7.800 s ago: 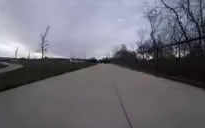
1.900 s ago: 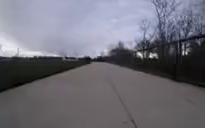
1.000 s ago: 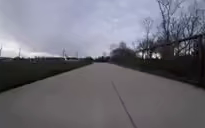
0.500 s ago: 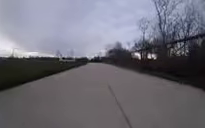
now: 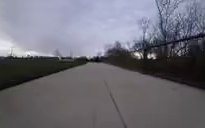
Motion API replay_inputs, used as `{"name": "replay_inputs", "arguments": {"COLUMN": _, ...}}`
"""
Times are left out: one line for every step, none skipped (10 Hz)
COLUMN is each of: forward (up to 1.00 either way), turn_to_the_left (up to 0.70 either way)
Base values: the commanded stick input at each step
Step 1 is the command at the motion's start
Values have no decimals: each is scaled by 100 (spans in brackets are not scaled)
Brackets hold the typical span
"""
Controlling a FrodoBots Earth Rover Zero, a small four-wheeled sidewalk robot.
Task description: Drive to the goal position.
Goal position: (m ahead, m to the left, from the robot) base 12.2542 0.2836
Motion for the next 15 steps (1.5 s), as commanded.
{"name": "replay_inputs", "arguments": {"forward": 100, "turn_to_the_left": 0}}
{"name": "replay_inputs", "arguments": {"forward": 100, "turn_to_the_left": 0}}
{"name": "replay_inputs", "arguments": {"forward": 100, "turn_to_the_left": -8}}
{"name": "replay_inputs", "arguments": {"forward": 100, "turn_to_the_left": -27}}
{"name": "replay_inputs", "arguments": {"forward": 100, "turn_to_the_left": -40}}
{"name": "replay_inputs", "arguments": {"forward": 100, "turn_to_the_left": -32}}
{"name": "replay_inputs", "arguments": {"forward": 100, "turn_to_the_left": -11}}
{"name": "replay_inputs", "arguments": {"forward": 100, "turn_to_the_left": 0}}
{"name": "replay_inputs", "arguments": {"forward": 100, "turn_to_the_left": 0}}
{"name": "replay_inputs", "arguments": {"forward": 100, "turn_to_the_left": 0}}
{"name": "replay_inputs", "arguments": {"forward": 100, "turn_to_the_left": 0}}
{"name": "replay_inputs", "arguments": {"forward": 100, "turn_to_the_left": 0}}
{"name": "replay_inputs", "arguments": {"forward": 100, "turn_to_the_left": 0}}
{"name": "replay_inputs", "arguments": {"forward": 100, "turn_to_the_left": 0}}
{"name": "replay_inputs", "arguments": {"forward": 100, "turn_to_the_left": 0}}
